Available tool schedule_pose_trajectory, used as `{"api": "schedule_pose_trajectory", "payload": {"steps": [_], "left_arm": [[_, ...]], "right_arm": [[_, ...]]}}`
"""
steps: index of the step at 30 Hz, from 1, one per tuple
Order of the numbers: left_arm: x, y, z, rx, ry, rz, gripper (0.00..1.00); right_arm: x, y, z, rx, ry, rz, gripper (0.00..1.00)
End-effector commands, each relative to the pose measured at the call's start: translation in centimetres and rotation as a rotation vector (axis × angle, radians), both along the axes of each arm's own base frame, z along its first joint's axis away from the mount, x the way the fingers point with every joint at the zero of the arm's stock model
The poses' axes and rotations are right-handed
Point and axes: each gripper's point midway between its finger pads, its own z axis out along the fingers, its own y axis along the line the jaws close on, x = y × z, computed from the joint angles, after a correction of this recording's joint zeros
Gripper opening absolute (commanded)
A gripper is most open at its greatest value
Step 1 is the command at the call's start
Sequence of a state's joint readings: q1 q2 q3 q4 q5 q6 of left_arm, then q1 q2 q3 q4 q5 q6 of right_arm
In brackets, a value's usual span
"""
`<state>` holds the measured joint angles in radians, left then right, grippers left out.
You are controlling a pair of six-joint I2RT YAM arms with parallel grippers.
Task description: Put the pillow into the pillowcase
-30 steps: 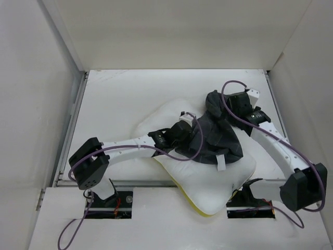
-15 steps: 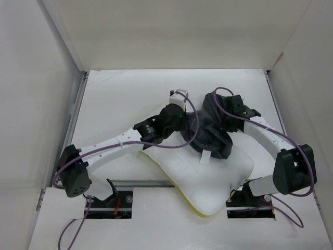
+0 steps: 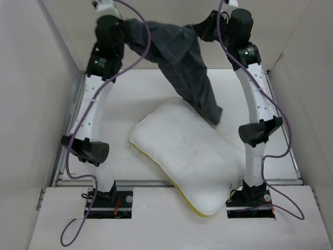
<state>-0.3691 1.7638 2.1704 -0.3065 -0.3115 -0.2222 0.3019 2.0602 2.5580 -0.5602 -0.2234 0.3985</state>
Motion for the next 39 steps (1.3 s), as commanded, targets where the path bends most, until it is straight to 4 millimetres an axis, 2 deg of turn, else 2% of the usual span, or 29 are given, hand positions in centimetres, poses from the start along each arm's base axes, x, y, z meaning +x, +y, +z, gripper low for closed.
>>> {"api": "schedule_pose_trajectory", "payload": {"steps": [1,2,3,4,7,9,10,11,13,14,15,16,17,18,19,20,21,22,23,25,26,28,29,30,31,34,35,38,39], "left_arm": [[-4.8,7.0,12.4,0.002,-0.260,0.105,0.00],[-5.4,8.2,13.5,-0.005,-0.292,0.129,0.00],[-8.0,11.1,15.8,-0.004,-0.347,0.194,0.00],[-8.5,12.2,15.5,-0.002,-0.347,0.223,0.00],[-12.4,15.1,14.2,0.012,-0.335,0.307,0.00],[-13.7,15.2,12.2,-0.004,-0.299,0.302,0.00],[-16.1,15.1,12.4,-0.031,-0.321,0.277,0.00],[-14.8,14.3,7.6,-0.018,-0.212,0.244,0.00],[-15.0,12.0,3.4,-0.076,-0.132,0.139,0.00],[-15.3,10.3,-1.8,-0.066,-0.032,0.072,0.00],[-15.3,8.5,-3.7,-0.071,-0.008,0.011,0.00],[-15.9,4.9,-8.0,-0.071,0.077,-0.128,0.00],[-16.2,4.1,-8.0,-0.070,0.079,-0.151,0.00],[-16.1,2.1,-11.4,-0.073,0.137,-0.234,0.00],[-17.4,-1.1,-12.6,-0.082,0.169,-0.407,0.00],[-18.1,-2.8,-14.0,-0.094,0.212,-0.479,0.00],[-19.8,-5.4,-15.7,-0.102,0.261,-0.583,0.07],[-21.1,-6.9,-16.8,-0.112,0.301,-0.648,0.19],[-22.2,-8.3,-17.9,-0.119,0.338,-0.695,0.40],[-25.4,-10.1,-20.3,-0.119,0.393,-0.748,0.84],[-26.2,-10.3,-20.6,-0.140,0.402,-0.744,1.00],[-27.3,-10.0,-19.7,-0.148,0.370,-0.717,1.00],[-27.1,-9.4,-19.1,-0.155,0.357,-0.681,1.00],[-26.1,-7.8,-18.4,-0.168,0.358,-0.564,1.00],[-25.3,-6.9,-18.4,-0.178,0.346,-0.490,1.00],[-21.9,-2.6,-18.2,-0.187,0.372,-0.134,1.00],[-20.6,-1.0,-16.8,-0.204,0.354,-0.050,1.00],[-17.6,1.1,-18.2,-0.157,0.430,0.096,1.00],[-16.2,3.0,-17.5,-0.168,0.417,0.158,1.00]], "right_arm": [[-5.2,6.6,8.7,0.083,-0.343,0.408,0.00],[-5.4,7.4,8.8,0.112,-0.368,0.461,0.00],[-8.2,7.0,11.9,0.167,-0.427,0.503,0.00],[-8.6,7.0,12.0,0.178,-0.462,0.517,0.00],[-7.8,8.3,8.0,0.137,-0.415,0.567,0.00],[-6.6,9.8,3.3,0.103,-0.303,0.657,0.00],[-6.2,10.4,1.0,0.097,-0.242,0.692,0.00],[-6.3,10.8,-1.2,0.081,-0.198,0.742,0.00],[-4.8,11.0,-9.1,0.043,-0.014,0.718,0.00],[-4.5,10.7,-11.6,0.019,0.040,0.687,0.00],[-3.8,10.1,-16.4,-0.017,0.151,0.617,0.04],[-4.6,8.6,-21.0,-0.098,0.271,0.563,0.08],[-4.8,8.5,-20.2,-0.113,0.237,0.567,0.08],[-5.1,7.5,-22.6,-0.151,0.294,0.513,0.13],[-5.4,6.2,-23.2,-0.175,0.324,0.480,0.17],[-6.0,5.5,-21.5,-0.190,0.288,0.450,0.23],[-6.0,4.3,-21.2,-0.198,0.285,0.406,0.30],[-5.8,2.5,-22.0,-0.224,0.306,0.322,0.56],[-6.7,1.8,-19.7,-0.225,0.263,0.293,0.99],[-7.1,-0.5,-19.3,-0.225,0.285,0.182,0.99],[-8.0,-1.8,-20.5,-0.242,0.334,0.147,0.99],[-9.7,-3.2,-19.7,-0.252,0.344,0.096,0.99],[-10.7,-4.1,-21.7,-0.276,0.391,0.066,0.99],[-12.3,-5.1,-22.9,-0.295,0.421,0.038,0.99],[-12.6,-5.2,-21.8,-0.280,0.402,0.033,0.99],[-15.6,-7.0,-25.1,-0.332,0.483,-0.003,0.99],[-16.1,-7.3,-26.0,-0.342,0.500,-0.011,0.99],[-18.5,-6.8,-29.5,-0.366,0.566,0.085,0.99],[-19.1,-5.9,-30.2,-0.358,0.579,0.132,0.99]]}}
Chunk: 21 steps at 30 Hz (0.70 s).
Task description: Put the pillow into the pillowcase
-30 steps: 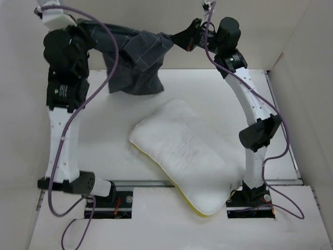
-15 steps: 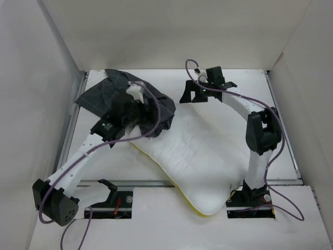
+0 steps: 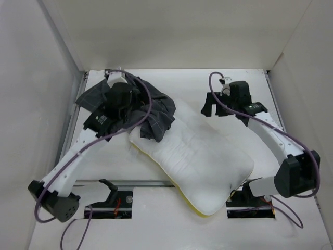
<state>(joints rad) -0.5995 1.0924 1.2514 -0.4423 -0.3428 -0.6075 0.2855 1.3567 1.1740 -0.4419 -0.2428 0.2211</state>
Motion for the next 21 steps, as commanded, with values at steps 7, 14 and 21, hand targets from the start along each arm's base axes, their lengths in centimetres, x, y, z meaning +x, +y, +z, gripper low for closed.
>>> {"api": "schedule_pose_trajectory", "payload": {"steps": [7,14,21], "left_arm": [[10.0,11.6,-9.3,0.074,0.235,0.358,1.00],[14.6,14.0,-19.5,0.065,0.438,0.346,0.99],[17.1,12.9,-29.0,0.056,0.671,0.297,0.41]], "right_arm": [[-3.5,6.2,-11.3,-0.113,0.230,0.287,0.99],[1.4,2.8,-14.9,-0.210,0.304,0.053,0.00],[4.8,-3.7,-10.5,-0.269,0.227,-0.174,0.00]]}}
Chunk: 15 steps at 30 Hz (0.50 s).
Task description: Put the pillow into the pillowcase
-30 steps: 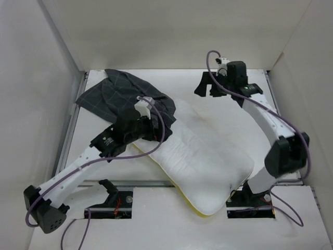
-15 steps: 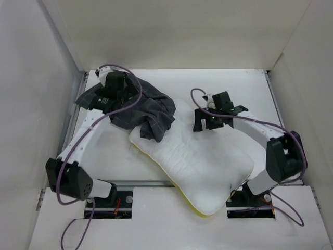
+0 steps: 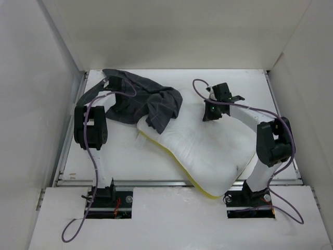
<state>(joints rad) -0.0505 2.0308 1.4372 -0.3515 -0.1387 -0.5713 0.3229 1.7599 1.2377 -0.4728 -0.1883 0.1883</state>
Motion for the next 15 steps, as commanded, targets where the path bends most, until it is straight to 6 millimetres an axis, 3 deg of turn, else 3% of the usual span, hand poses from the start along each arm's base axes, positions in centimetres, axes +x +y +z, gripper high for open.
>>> {"api": "schedule_pose_trajectory", "payload": {"steps": [1,2,3,4,6,7,9,10,11,12,13,14,15], "left_arm": [[1.3,-1.6,-0.7,-0.072,0.006,-0.041,0.33],[1.0,-0.7,-1.7,-0.057,0.038,-0.006,0.10],[1.0,-0.7,-1.7,-0.057,0.039,-0.006,0.01],[0.6,-0.1,-2.3,-0.052,0.064,0.017,0.00],[-0.4,0.4,-2.7,-0.052,0.078,0.029,0.00],[-0.4,0.8,-2.5,-0.053,0.070,0.038,0.00],[-0.4,1.3,-1.6,-0.050,0.051,0.038,0.00],[-0.9,1.3,-2.0,-0.049,0.065,0.039,0.00],[-0.5,1.3,-1.2,-0.050,0.039,0.038,0.00],[-0.5,1.1,-1.2,-0.057,0.040,0.024,0.00],[-0.5,0.9,-0.1,-0.062,0.025,0.011,0.00],[-0.9,0.7,0.1,-0.072,0.024,0.006,0.00],[-0.8,0.6,0.9,-0.076,0.008,-0.007,0.00]], "right_arm": [[3.4,-6.1,3.5,-0.148,-0.116,-0.224,0.00],[4.2,-8.3,4.6,-0.167,-0.134,-0.333,0.00],[4.2,-8.4,4.6,-0.167,-0.135,-0.334,0.00],[5.2,-11.3,5.7,-0.187,-0.155,-0.433,0.00],[5.6,-14.5,5.5,-0.179,-0.110,-0.566,0.00],[6.0,-18.3,5.8,-0.181,-0.101,-0.672,0.00],[7.3,-21.3,7.0,-0.160,-0.107,-0.773,0.00],[7.8,-22.5,7.5,-0.156,-0.120,-0.799,0.00],[9.0,-23.7,9.5,-0.158,-0.173,-0.830,0.00],[9.6,-23.8,10.3,-0.157,-0.195,-0.825,0.00],[10.1,-23.7,10.8,-0.161,-0.210,-0.788,0.06],[11.0,-22.7,11.8,-0.117,-0.238,-0.732,0.28],[12.1,-21.7,13.4,-0.093,-0.294,-0.676,0.44]]}}
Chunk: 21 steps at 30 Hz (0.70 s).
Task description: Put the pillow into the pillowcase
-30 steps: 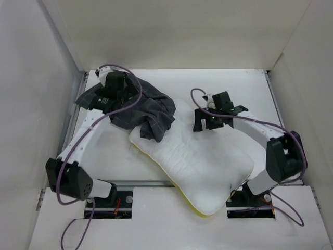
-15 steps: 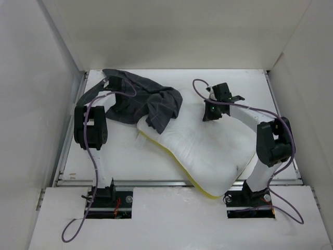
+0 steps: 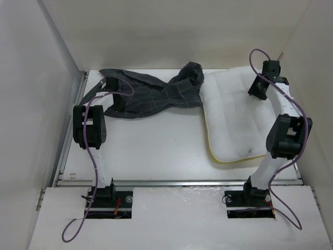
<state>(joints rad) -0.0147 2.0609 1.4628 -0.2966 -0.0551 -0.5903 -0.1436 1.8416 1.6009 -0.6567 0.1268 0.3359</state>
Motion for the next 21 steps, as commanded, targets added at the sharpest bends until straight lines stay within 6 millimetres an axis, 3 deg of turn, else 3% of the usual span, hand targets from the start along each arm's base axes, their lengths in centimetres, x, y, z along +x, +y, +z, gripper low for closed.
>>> {"api": "schedule_pose_trajectory", "payload": {"steps": [1,2,3,4,5,6,7,8,9,10,12,13,14,16,17,18,21], "left_arm": [[-2.7,0.4,2.4,0.001,0.024,-0.025,0.00],[-2.7,0.4,3.1,0.001,0.004,-0.025,0.03],[-2.6,0.3,4.2,0.001,-0.022,-0.025,0.11],[-2.5,0.3,5.3,0.001,-0.046,-0.025,0.38],[-2.6,0.3,7.5,0.002,-0.089,-0.025,0.58],[-2.9,0.8,9.1,0.024,-0.124,-0.009,0.96],[-3.2,1.1,8.7,0.036,-0.114,-0.002,0.97],[-3.2,1.2,10.2,0.037,-0.150,0.013,1.00],[-3.8,1.9,9.5,0.047,-0.124,0.029,1.00],[-4.4,2.6,9.4,0.043,-0.111,0.053,1.00],[-5.3,4.5,8.3,0.047,-0.064,0.112,1.00],[-6.0,5.1,7.5,0.047,-0.036,0.127,1.00],[-6.4,5.2,6.6,0.019,-0.014,0.137,1.00],[-7.5,6.2,4.9,0.005,0.015,0.163,1.00],[-7.7,6.0,4.5,-0.011,0.019,0.171,1.00],[-8.0,6.4,4.1,-0.017,0.028,0.191,1.00],[-7.9,6.5,3.2,-0.010,0.044,0.196,1.00]], "right_arm": [[3.8,3.7,7.2,-0.028,-0.210,0.171,0.56],[3.9,4.7,8.3,-0.039,-0.232,0.216,0.66],[4.1,7.1,8.7,-0.056,-0.240,0.273,0.77],[4.0,8.5,9.7,-0.093,-0.257,0.330,0.81],[3.8,10.0,10.3,-0.110,-0.267,0.370,0.83],[3.5,13.1,10.3,-0.135,-0.267,0.446,0.87],[3.3,14.8,10.3,-0.131,-0.269,0.480,0.87],[3.0,16.7,10.0,-0.132,-0.270,0.548,0.87],[2.7,18.4,9.7,-0.117,-0.272,0.588,0.87],[1.8,21.9,8.5,-0.074,-0.262,0.699,0.87],[1.7,25.3,6.5,-0.037,-0.240,0.796,0.87],[0.8,28.4,5.7,-0.006,-0.226,0.870,0.87],[1.0,29.7,4.2,-0.008,-0.193,0.890,0.87],[0.9,31.4,2.5,-0.036,-0.164,0.904,0.87],[1.4,32.3,2.7,-0.063,-0.175,0.890,0.87],[2.4,32.2,0.1,-0.078,-0.116,0.855,0.87],[3.5,32.4,-0.2,-0.077,-0.116,0.820,0.88]]}}
